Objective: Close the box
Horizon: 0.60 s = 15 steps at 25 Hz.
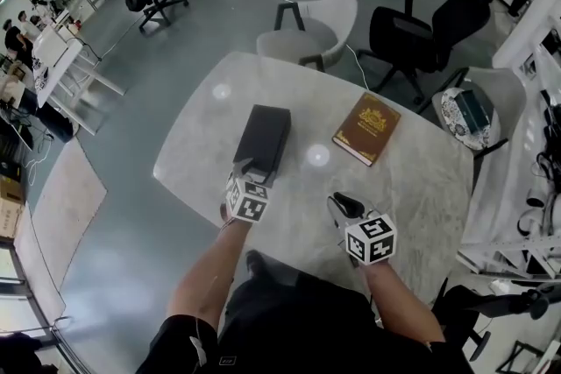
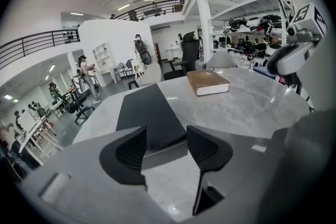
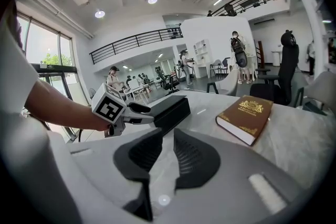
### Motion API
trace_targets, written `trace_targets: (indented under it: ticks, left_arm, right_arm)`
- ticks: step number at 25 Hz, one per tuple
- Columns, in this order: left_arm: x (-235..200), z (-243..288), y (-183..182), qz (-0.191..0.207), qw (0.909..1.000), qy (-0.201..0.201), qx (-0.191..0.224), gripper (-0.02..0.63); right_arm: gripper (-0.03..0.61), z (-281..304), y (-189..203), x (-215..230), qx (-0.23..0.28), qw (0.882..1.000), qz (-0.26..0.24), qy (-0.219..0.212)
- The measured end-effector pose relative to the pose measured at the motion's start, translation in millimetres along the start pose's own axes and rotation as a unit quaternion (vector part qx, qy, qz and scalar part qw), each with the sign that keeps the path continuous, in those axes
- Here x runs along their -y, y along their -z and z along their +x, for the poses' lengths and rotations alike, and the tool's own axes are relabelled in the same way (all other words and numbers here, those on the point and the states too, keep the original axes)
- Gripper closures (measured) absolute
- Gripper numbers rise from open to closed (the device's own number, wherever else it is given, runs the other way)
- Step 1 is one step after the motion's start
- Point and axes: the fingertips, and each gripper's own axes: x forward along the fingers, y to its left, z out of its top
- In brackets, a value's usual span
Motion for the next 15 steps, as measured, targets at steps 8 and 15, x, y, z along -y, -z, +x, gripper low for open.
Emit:
trace_targets:
  ticks: [8,15]
  left_arm:
    - [1,0,3,-0.015,0.9998,0.013,0.008,0.37]
    - [-25,-47,-25,-0.082,0.9931,0.028,0.079,0.439]
  right_arm:
    - [0.506,1,3,-4,-0.002,1.0,0.008,0.012]
    - [0.542,4,-34,-15,0.027,0.999,-0.017,0.023]
